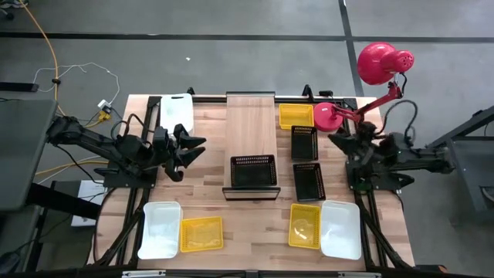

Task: Stack baskets on shelf by color
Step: Put the top left black bin on the shelf

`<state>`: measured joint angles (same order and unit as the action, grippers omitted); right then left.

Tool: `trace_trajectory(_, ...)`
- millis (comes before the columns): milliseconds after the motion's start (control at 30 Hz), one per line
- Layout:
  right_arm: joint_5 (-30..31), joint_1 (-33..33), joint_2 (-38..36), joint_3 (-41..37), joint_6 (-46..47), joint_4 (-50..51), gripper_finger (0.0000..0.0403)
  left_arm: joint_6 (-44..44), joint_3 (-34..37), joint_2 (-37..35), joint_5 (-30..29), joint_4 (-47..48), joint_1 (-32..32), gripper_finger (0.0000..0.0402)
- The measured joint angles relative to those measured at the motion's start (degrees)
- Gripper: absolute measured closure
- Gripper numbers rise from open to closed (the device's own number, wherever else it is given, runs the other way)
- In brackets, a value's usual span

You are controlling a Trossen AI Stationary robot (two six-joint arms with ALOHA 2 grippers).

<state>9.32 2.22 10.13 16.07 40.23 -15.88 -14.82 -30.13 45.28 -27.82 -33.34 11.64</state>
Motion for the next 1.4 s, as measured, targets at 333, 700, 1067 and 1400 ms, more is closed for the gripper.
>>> trace_trajectory(333,-5.3,0.17,25.87,30.36,-1.79,51.25,0.0289,3.03,0.0,-1.15,-0.74,1.56,0.0,0.0245)
trace_trajectory(700,-7.04,0.04,46.79,38.75,15.83,87.1,0.0231,2.98,-0.02,-3.21,-2.04,9.26,0.0,0.0245)
trace_trajectory(1067,-3.1,0.04,57.83,34.52,-10.28,70.34,0.0231,6.64,-0.02,-3.13,-5.68,10.02,-0.07,0.0245)
trace_trajectory(1400,0.33,0.02,71.24,34.47,-37.5,70.22,0.0231,6.5,-0.02,-3.08,-6.12,10.03,-0.07,0.0245)
